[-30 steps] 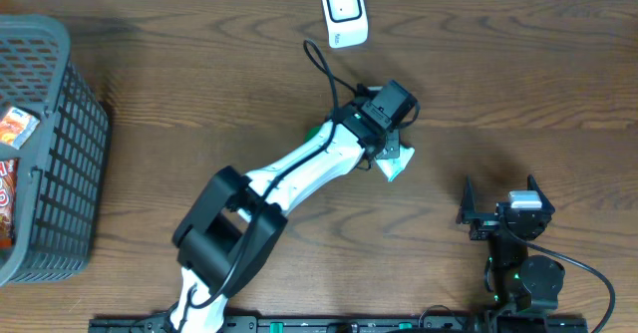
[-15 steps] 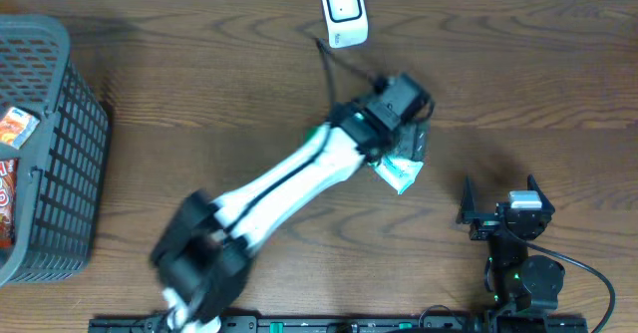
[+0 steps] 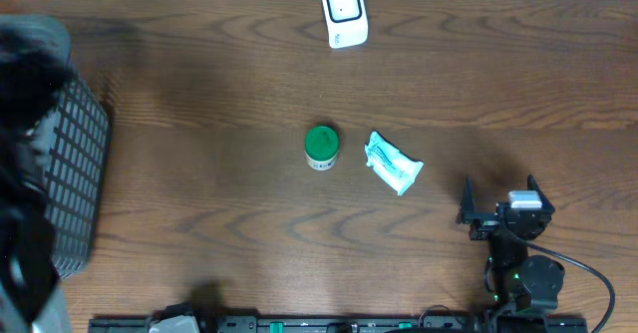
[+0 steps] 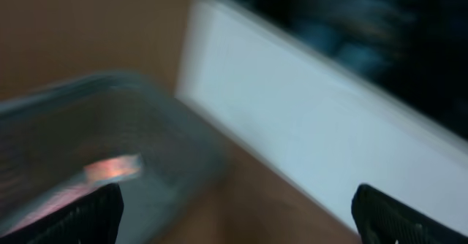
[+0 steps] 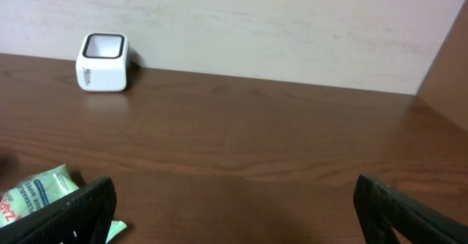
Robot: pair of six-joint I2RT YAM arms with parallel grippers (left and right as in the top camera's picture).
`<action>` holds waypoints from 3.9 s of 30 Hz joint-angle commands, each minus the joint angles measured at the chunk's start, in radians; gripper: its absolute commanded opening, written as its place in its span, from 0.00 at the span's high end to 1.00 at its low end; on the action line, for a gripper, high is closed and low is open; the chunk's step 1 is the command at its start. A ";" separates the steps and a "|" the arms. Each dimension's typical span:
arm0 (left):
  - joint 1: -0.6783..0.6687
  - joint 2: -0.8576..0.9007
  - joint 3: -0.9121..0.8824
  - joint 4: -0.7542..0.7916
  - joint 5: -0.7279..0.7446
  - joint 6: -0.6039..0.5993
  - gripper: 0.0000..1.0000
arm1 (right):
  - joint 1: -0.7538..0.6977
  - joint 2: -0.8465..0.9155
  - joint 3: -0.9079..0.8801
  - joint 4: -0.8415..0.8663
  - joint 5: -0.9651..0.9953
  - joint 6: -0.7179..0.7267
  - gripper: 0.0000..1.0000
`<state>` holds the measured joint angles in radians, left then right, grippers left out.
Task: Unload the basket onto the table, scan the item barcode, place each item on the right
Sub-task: 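Place the mint-green pack right of the jar and release, then reach into the basket and grasp the red chocolate bar with the left gripper, then carry the red chocolate bar right and drop it near the right gripper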
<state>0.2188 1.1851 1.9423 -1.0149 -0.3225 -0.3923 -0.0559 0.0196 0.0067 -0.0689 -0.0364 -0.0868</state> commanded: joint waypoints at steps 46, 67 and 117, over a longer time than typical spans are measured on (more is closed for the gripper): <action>0.815 0.847 -0.647 0.547 0.169 0.807 0.13 | -0.002 -0.001 -0.001 -0.003 0.002 0.011 0.01; 0.803 0.684 -0.554 0.532 0.508 0.504 0.93 | -0.002 -0.001 -0.001 -0.003 0.002 0.011 0.01; -0.673 0.667 -0.575 0.373 1.895 0.234 0.16 | -0.002 -0.001 -0.001 -0.003 0.002 0.011 0.01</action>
<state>-0.4553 1.8927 1.3449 -0.6476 1.4906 -0.1589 -0.0559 0.0193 0.0067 -0.0689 -0.0349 -0.0868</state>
